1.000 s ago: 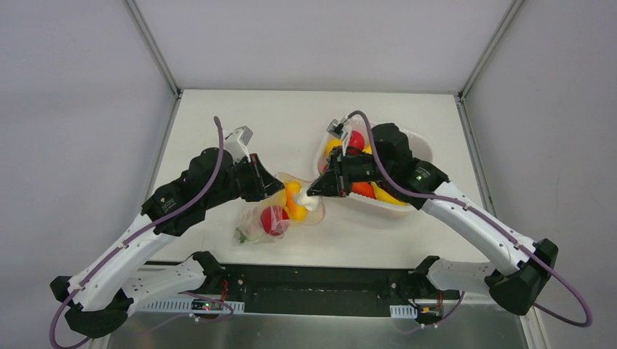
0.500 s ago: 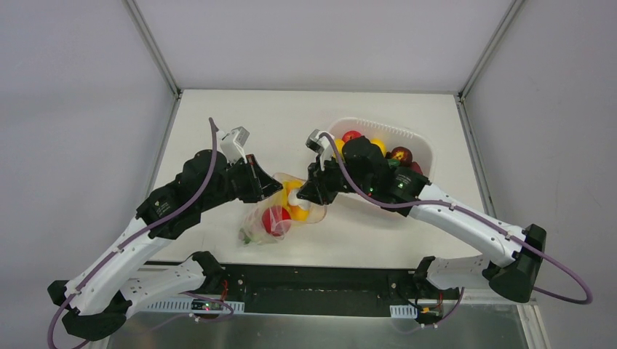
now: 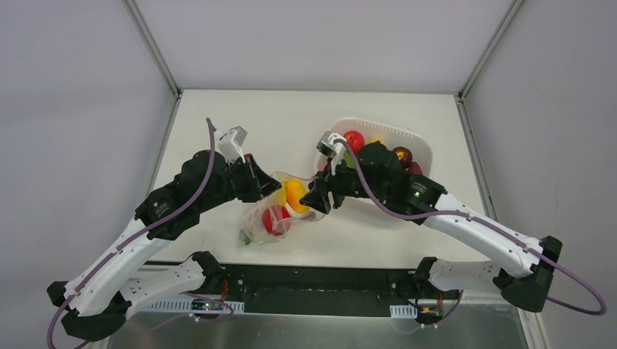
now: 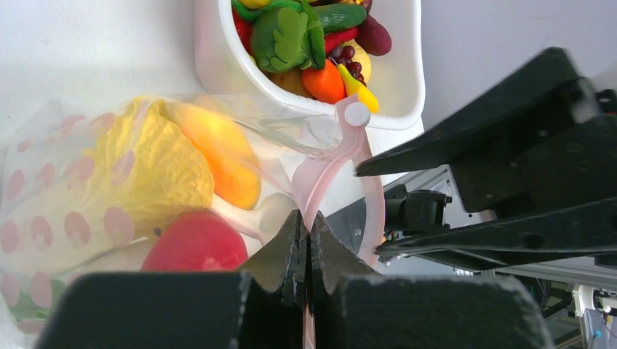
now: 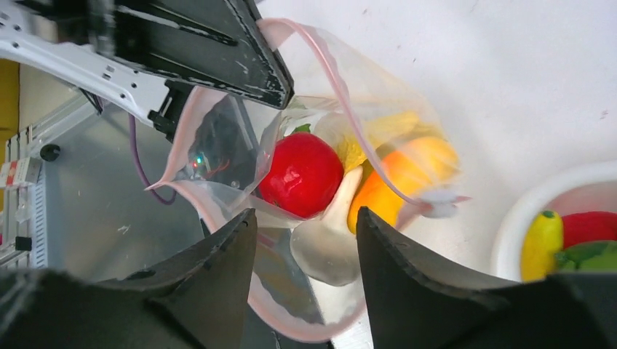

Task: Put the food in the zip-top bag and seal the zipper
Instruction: Place the fake vegetable in the zipper food storage bag, then adjust the zipper food storage bag at the center of the board.

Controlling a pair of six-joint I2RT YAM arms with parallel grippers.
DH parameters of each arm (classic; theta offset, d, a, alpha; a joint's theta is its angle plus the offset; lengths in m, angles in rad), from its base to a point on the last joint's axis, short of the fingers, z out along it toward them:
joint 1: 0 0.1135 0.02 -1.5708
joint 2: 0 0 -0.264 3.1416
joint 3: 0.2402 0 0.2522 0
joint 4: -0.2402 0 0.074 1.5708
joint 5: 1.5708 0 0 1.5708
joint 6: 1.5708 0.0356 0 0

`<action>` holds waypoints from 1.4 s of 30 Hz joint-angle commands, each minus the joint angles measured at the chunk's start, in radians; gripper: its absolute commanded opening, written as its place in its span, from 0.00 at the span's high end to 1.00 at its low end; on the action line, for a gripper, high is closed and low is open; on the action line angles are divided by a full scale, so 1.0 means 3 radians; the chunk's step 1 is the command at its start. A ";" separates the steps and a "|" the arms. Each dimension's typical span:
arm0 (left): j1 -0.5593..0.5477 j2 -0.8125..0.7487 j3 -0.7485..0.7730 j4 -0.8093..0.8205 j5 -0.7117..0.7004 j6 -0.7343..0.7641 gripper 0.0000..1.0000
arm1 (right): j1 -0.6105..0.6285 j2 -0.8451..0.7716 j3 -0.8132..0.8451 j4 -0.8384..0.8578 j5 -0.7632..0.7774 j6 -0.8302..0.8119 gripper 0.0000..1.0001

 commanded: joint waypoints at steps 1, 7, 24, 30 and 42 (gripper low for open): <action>0.0007 -0.0047 0.0072 0.0212 -0.0043 0.0016 1.00 | 0.0011 -0.0503 -0.0113 0.0307 0.0364 0.0151 0.45; 0.0006 -0.0107 0.0001 0.0220 -0.0160 -0.0003 1.00 | -0.0025 -0.0654 -0.0219 0.0113 0.1195 0.0474 0.46; 0.0009 -0.0106 0.0051 0.0076 -0.0281 0.0028 1.00 | -0.0047 -0.0272 -0.0184 0.0102 0.0828 0.0879 1.00; 0.0009 -0.0060 0.0198 -0.0156 -0.0380 0.0154 1.00 | -0.0043 -0.0219 -0.0119 0.0445 0.0552 0.0905 1.00; 0.0006 0.0002 0.1027 -0.1514 -0.1467 0.0510 1.00 | -0.0046 0.0252 0.0443 0.0905 0.0024 0.1083 1.00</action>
